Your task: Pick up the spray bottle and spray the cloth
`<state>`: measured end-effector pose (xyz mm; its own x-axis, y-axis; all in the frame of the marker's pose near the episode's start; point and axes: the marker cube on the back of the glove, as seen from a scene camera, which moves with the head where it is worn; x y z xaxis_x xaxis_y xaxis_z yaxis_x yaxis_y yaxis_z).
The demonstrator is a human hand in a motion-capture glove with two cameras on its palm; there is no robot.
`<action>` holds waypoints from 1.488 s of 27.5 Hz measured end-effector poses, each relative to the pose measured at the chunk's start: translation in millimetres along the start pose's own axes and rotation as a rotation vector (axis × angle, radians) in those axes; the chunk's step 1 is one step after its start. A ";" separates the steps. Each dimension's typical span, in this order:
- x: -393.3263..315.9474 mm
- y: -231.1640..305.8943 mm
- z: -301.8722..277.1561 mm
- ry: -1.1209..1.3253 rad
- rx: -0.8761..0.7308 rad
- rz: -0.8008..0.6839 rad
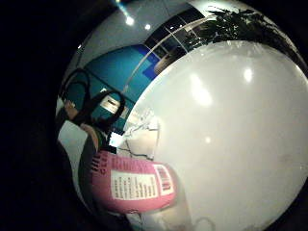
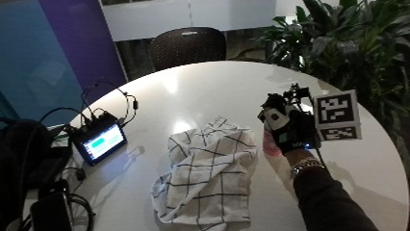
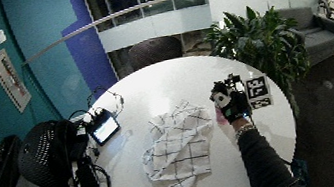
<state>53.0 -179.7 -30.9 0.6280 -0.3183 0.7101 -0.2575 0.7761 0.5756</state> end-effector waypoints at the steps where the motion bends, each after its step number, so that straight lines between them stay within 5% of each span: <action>1: -3.3 -0.7 0.6 -0.003 0.006 -0.013; 21: -13.6 -9.7 0.7 -0.001 0.036 -0.112; 31: -58.7 5.8 -13.2 0.026 -0.240 -0.196; 41: -143.0 -33.2 -14.6 0.342 -0.561 -0.425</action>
<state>-17.6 -152.0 -157.4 0.8042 -0.5354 0.2582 0.4084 0.8132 0.4146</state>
